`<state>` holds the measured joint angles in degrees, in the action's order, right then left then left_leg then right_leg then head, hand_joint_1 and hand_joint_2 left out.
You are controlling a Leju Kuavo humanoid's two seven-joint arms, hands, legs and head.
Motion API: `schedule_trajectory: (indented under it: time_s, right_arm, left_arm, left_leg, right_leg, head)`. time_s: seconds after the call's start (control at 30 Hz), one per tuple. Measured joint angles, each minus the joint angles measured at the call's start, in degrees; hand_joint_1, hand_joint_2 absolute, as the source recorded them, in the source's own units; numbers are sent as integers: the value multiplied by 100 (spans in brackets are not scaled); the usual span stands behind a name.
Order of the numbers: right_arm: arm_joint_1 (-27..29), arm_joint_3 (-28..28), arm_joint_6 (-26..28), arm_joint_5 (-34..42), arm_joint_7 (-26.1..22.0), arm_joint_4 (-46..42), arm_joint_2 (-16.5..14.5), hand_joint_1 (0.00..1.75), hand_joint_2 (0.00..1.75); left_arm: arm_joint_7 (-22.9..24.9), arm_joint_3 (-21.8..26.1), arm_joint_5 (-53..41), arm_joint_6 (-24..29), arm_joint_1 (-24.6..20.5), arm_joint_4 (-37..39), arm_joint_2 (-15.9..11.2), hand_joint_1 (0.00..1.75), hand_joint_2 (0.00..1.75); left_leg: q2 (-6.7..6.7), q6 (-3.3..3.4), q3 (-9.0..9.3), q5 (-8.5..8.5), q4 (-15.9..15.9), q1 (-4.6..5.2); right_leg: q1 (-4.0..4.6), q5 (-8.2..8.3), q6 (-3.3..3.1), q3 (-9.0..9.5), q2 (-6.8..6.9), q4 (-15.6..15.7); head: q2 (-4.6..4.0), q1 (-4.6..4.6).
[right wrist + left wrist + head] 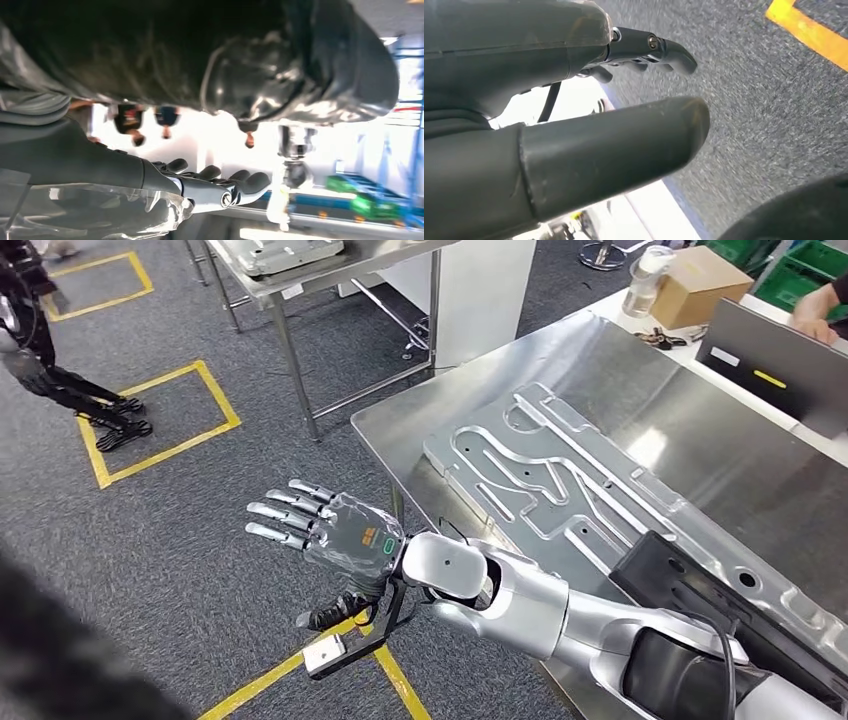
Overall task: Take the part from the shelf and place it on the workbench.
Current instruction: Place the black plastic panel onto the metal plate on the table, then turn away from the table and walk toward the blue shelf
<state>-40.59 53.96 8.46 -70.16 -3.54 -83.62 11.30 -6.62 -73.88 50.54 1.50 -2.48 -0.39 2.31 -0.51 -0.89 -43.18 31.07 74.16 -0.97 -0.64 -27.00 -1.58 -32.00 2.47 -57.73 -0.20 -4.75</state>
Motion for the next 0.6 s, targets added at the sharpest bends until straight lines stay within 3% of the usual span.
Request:
schedule_trajectory:
  time_s: [0.03,0.1,0.17,0.2,0.27,0.33,0.4,0.47,0.5,0.53,0.6]
  right_arm:
    - [6,0,0,2,0,-1,6,0,0]
    - [10,-3,0,9,0,-3,15,0,0]
    - [11,-13,1,15,0,-5,36,0,0]
    - [14,-19,1,16,0,-7,47,0,0]
    - [20,-26,2,17,0,-11,63,0,0]
    - [26,-31,3,19,-1,-16,82,0,0]
    - [46,-36,4,22,-2,-22,115,0,0]
    - [96,-36,4,23,-2,-23,149,0,0]
    - [120,-36,4,24,-2,-22,164,0,0]
    - [135,-36,4,25,-2,-21,177,0,0]
    - [140,-38,4,26,-3,-20,197,0,0]
  left_arm:
    - [5,0,3,5,3,0,-3,0,0]
    - [18,-1,4,17,9,0,-13,0,0]
    - [28,-2,7,25,6,0,-19,0,0]
    - [33,-3,8,26,5,0,-19,0,0]
    - [36,-4,8,27,13,0,-19,0,0]
    - [42,-4,8,28,15,0,-19,0,0]
    - [47,-4,8,31,3,0,-21,0,0]
    - [49,-5,8,33,-6,0,-25,0,0]
    - [50,-5,8,33,-5,0,-26,0,0]
    - [52,-6,8,34,-1,0,-26,0,0]
    - [58,-8,8,41,3,0,-25,0,0]
  left_leg:
    - [28,-10,88,-133,-163,-9]
    - [215,-3,493,-466,-906,-2]
    - [371,55,761,-607,-1428,32]
    - [384,87,785,-591,-1496,49]
    - [245,148,774,-608,-1509,42]
    - [133,208,781,-625,-1531,28]
    - [31,249,781,-637,-1541,22]
    - [-105,264,773,-642,-1539,29]
    - [-183,266,774,-643,-1538,32]
    - [-268,265,779,-643,-1536,33]
    - [-423,256,794,-641,-1529,30]
  right_leg:
    - [-2,-17,11,5,77,-13]
    - [3,-69,52,17,204,-57]
    - [35,-122,109,18,308,-104]
    - [56,-140,135,21,359,-114]
    - [54,-175,185,41,425,-124]
    - [13,-343,240,-17,208,-314]
    - [-10,-699,266,-295,-117,-927]
    - [-10,-956,263,-650,-220,-1628]
    - [-10,-929,257,-728,-232,-1751]
    - [-11,-789,245,-701,-243,-1654]
    - [-24,-357,211,-390,-377,-933]
  head:
    - [0,0]
    - [0,1]
    - [0,-4]
    - [0,-7]
    - [0,-7]
    - [0,-7]
    - [0,-8]
    - [0,-7]
    - [0,-7]
    - [0,-8]
    - [0,-8]
